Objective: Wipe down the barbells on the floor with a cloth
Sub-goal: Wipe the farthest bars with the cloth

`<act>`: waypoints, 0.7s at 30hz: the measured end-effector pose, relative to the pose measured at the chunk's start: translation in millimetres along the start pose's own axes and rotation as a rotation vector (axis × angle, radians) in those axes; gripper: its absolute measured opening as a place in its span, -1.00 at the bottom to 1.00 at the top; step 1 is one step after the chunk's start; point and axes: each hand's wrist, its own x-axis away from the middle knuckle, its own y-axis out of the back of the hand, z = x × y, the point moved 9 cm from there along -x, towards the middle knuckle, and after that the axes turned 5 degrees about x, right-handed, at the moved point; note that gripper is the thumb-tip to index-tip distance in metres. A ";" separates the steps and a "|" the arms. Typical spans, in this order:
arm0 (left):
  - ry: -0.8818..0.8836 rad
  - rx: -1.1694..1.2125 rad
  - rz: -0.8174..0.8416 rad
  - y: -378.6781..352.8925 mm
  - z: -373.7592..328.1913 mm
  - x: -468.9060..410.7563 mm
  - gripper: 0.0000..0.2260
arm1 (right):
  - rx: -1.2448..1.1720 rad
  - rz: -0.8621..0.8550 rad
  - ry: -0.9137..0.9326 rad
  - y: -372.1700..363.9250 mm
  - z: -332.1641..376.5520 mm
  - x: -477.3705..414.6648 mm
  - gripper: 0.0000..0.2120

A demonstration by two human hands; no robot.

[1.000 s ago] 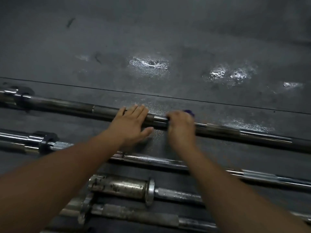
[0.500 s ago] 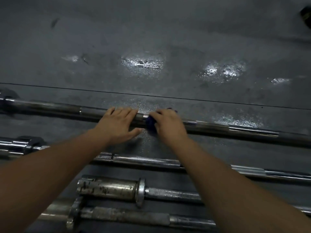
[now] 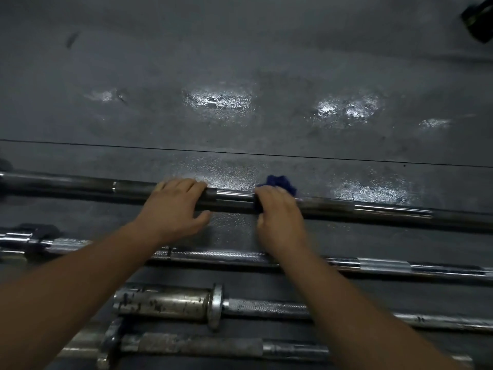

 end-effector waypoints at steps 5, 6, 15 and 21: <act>0.008 -0.017 -0.075 -6.1 2.7 15.0 -0.40 | 0.189 0.018 -0.319 34.9 -105.3 16.8 -0.58; -0.001 -0.042 -0.065 -9.6 2.5 17.9 -0.40 | 0.204 -0.002 -0.384 35.8 -112.9 22.2 -0.59; 0.003 0.075 -0.041 -18.6 -1.1 31.5 -0.54 | 0.220 0.267 0.016 -16.0 22.1 13.5 -0.46; -0.048 0.175 -0.013 -32.6 1.6 45.4 -0.46 | 0.327 0.121 -0.357 17.9 -93.5 47.5 -0.61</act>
